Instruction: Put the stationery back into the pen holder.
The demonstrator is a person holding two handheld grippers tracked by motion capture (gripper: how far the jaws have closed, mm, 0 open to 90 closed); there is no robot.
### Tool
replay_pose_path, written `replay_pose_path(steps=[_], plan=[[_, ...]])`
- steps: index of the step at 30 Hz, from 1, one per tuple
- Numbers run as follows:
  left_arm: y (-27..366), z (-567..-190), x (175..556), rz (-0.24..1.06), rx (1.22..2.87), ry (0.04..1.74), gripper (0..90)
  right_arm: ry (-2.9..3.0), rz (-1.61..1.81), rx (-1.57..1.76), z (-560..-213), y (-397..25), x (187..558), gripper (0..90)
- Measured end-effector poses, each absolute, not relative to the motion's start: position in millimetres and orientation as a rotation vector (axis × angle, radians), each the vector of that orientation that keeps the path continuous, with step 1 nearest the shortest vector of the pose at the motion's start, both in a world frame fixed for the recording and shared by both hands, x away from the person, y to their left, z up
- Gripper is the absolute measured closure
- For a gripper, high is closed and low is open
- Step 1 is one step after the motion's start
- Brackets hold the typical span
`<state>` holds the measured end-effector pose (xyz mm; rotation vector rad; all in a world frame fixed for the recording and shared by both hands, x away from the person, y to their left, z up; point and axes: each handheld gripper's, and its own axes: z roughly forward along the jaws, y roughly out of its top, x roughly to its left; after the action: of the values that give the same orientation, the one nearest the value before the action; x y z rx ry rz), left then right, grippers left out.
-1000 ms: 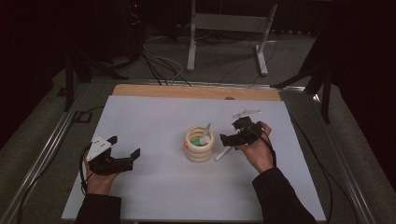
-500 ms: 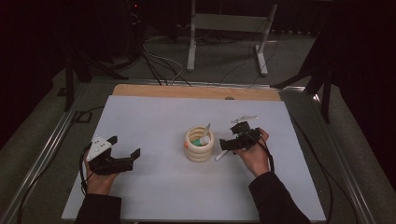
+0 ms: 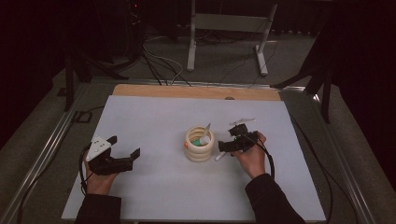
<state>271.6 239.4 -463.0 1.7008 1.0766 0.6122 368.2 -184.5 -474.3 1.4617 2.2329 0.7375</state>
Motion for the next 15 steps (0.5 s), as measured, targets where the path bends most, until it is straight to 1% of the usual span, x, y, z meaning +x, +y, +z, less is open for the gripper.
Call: replay_pose_path(steps=[12, 15], plan=[[240, -463, 272, 0.613, 1.699, 1.078, 0.2, 2.235, 0.685, 1.530, -485, -186, 372, 0.1], [240, -463, 272, 0.613, 1.700, 1.077, 0.2, 2.253, 0.671, 1.544, -489, -186, 373, 3.4]])
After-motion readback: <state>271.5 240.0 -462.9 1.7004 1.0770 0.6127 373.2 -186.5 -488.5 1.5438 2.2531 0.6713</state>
